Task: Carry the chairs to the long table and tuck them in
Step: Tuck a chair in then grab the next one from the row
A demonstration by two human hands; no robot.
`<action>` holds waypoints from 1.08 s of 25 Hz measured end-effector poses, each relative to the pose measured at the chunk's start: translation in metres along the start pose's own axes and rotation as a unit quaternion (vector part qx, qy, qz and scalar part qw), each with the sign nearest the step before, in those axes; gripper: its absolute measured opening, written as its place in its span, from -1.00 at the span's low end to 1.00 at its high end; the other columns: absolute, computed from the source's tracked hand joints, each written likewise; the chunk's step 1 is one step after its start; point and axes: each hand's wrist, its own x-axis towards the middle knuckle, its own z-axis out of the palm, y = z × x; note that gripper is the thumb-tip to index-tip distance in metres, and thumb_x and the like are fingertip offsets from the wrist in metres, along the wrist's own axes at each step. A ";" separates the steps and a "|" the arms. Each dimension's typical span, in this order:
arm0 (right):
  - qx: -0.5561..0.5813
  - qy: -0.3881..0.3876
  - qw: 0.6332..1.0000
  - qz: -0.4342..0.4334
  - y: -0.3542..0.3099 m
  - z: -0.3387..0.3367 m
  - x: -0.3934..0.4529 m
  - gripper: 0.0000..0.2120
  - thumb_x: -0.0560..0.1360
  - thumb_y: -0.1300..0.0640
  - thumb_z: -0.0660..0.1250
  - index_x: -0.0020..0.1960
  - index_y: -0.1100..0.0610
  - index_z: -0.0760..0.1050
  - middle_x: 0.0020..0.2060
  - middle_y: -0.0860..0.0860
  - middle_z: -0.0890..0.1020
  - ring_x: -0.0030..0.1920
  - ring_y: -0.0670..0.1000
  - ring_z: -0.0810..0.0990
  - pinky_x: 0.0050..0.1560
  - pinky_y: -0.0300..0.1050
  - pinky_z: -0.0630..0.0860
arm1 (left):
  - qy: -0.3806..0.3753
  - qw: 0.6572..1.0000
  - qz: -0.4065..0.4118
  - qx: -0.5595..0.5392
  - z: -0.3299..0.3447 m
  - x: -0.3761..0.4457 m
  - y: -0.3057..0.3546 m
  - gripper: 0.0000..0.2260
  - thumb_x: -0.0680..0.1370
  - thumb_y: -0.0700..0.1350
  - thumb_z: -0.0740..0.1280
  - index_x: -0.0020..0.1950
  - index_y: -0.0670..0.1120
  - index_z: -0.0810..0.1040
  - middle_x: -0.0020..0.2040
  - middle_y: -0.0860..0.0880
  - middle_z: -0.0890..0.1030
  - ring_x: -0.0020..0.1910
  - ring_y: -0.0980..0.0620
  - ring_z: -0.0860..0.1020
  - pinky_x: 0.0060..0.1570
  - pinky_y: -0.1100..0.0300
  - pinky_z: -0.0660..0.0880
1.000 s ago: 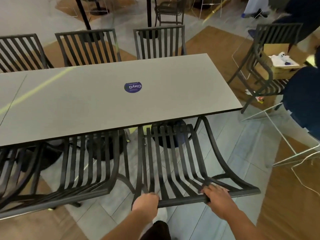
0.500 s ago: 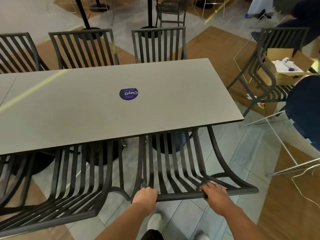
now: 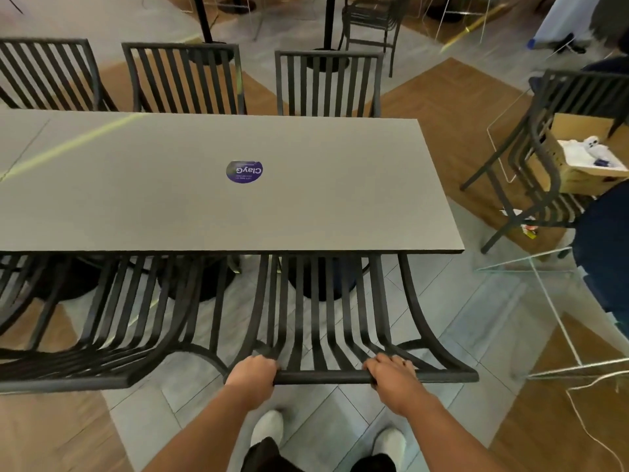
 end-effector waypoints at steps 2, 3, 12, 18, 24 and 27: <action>-0.001 -0.004 1.000 -0.005 0.015 -0.002 0.000 -0.62 0.60 0.23 0.27 0.34 -0.09 0.42 0.29 -0.04 0.47 0.33 0.10 0.37 0.43 0.15 0.25 | -0.004 1.000 -0.006 -0.004 0.002 -0.002 0.014 -0.76 0.64 -0.09 0.25 0.25 0.12 0.58 0.04 0.05 0.58 -0.02 0.06 0.58 0.09 0.10 0.59; -0.005 -0.007 1.000 -0.007 0.022 -0.003 -0.001 -0.63 0.60 0.24 0.27 0.33 -0.09 0.42 0.29 -0.04 0.46 0.33 0.11 0.37 0.44 0.16 0.24 | -0.003 1.000 -0.007 -0.008 0.002 -0.003 0.021 -0.76 0.64 -0.09 0.24 0.25 0.12 0.58 0.04 0.05 0.59 -0.02 0.06 0.59 0.09 0.09 0.59; 0.074 -0.065 0.993 -0.060 0.064 -0.040 -0.016 -0.45 0.49 -0.23 0.40 0.42 -0.07 0.42 0.29 -0.03 0.48 0.35 0.04 0.38 0.39 0.07 0.36 | -0.048 0.995 -0.065 -0.055 -0.011 -0.007 0.048 -0.81 0.59 -0.01 0.37 0.19 0.04 0.57 0.06 0.04 0.58 0.07 0.02 0.59 0.14 0.13 0.54; 0.184 0.007 0.982 0.047 0.179 -0.074 -0.039 -0.43 0.53 -0.34 0.29 0.38 0.00 0.49 0.27 0.01 0.58 0.21 0.03 0.56 0.29 -0.02 0.50 | -0.093 0.982 -0.052 -0.154 -0.045 0.002 0.118 -0.12 0.42 0.46 0.38 0.60 0.01 0.30 0.50 -0.01 0.44 0.47 -0.07 0.41 0.47 -0.04 0.34; 0.162 0.052 0.982 0.086 0.280 -0.118 -0.049 -0.49 0.59 -0.26 0.27 0.39 0.04 0.48 0.33 0.06 0.56 0.29 0.07 0.53 0.32 -0.03 0.48 | 0.035 0.978 -0.038 -0.201 -0.059 0.045 0.250 -0.54 0.65 0.29 0.19 0.31 -0.01 0.59 0.07 0.02 0.67 0.02 0.07 0.63 0.13 0.08 0.59; 0.146 0.065 0.984 0.083 0.308 -0.149 -0.043 -0.50 0.61 -0.24 0.25 0.40 0.05 0.47 0.33 0.06 0.55 0.31 0.08 0.51 0.31 -0.02 0.47 | 0.050 0.971 -0.025 -0.233 -0.072 0.065 0.303 -0.64 0.69 0.16 0.21 0.28 -0.05 0.60 0.06 0.00 0.66 -0.01 0.09 0.62 0.09 0.14 0.57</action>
